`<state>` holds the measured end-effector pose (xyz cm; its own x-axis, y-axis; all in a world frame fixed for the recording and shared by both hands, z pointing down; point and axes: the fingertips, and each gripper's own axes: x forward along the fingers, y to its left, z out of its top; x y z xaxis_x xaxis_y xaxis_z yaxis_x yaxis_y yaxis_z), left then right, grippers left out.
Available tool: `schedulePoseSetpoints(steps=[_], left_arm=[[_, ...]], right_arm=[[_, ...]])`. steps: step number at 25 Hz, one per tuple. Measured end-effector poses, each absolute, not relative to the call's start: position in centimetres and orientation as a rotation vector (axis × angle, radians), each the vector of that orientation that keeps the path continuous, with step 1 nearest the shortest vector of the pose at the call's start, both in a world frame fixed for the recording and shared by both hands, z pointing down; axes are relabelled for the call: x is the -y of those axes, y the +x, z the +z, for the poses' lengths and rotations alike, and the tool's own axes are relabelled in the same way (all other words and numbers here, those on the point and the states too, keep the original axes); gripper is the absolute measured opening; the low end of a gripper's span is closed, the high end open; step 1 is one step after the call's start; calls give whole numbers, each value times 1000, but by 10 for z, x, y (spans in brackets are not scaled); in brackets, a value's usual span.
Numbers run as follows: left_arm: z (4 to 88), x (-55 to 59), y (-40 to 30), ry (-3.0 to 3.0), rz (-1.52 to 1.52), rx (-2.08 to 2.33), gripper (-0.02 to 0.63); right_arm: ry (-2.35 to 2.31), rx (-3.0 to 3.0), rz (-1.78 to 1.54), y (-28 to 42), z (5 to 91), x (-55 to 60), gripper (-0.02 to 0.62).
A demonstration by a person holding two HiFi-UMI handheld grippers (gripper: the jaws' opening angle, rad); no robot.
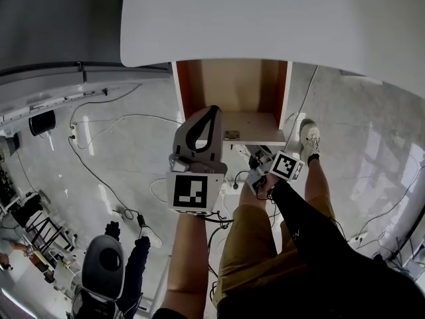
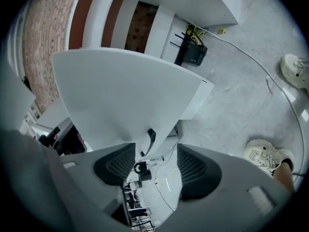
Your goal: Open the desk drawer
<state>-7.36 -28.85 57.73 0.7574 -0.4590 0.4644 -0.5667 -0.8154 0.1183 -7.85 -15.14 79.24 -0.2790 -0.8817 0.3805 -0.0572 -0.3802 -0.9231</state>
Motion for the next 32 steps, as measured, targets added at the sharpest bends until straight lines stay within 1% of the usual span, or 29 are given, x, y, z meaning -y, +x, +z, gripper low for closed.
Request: schedulePoseSetpoints(steps=[1,2,3,6,9,17,23,29,30,31,32], left_arm=[[578,285,-73,2704,629,796,9],[580,281,-73,2704,646,791,9],[583,277,-73,2705,673,785,9],[590,268,-75,2704,756,777,9],[575,262,-74,2688,793,805,9],[577,259,-75,2568,790,911,9],[529,230,-70,2574,790,983,9],[464,215,-59,2613,747,1103,9],[451,210,-57,2617,736,1120,9],[437,204,-56,2621,726,1135,9],[424,198,-56,2624,716,1150,9]], right_arm=[[-1352,-1224,-1727,-78,790,148,261],[-1354,-1238,-1732,-77,787,145,305],[-1354,-1250,-1739,-77,785,141,326],[-1369,-1305,-1750,-75,773,131,328],[-1370,-1360,-1764,-72,749,119,330],[-1344,-1487,-1758,-51,715,122,330],[-1321,-1683,-1678,-26,652,123,330],[-1335,-1820,-1560,10,597,141,332],[-1337,-1845,-1539,15,585,141,375],[-1339,-1875,-1514,19,573,141,394],[-1341,-1910,-1484,22,558,141,396]])
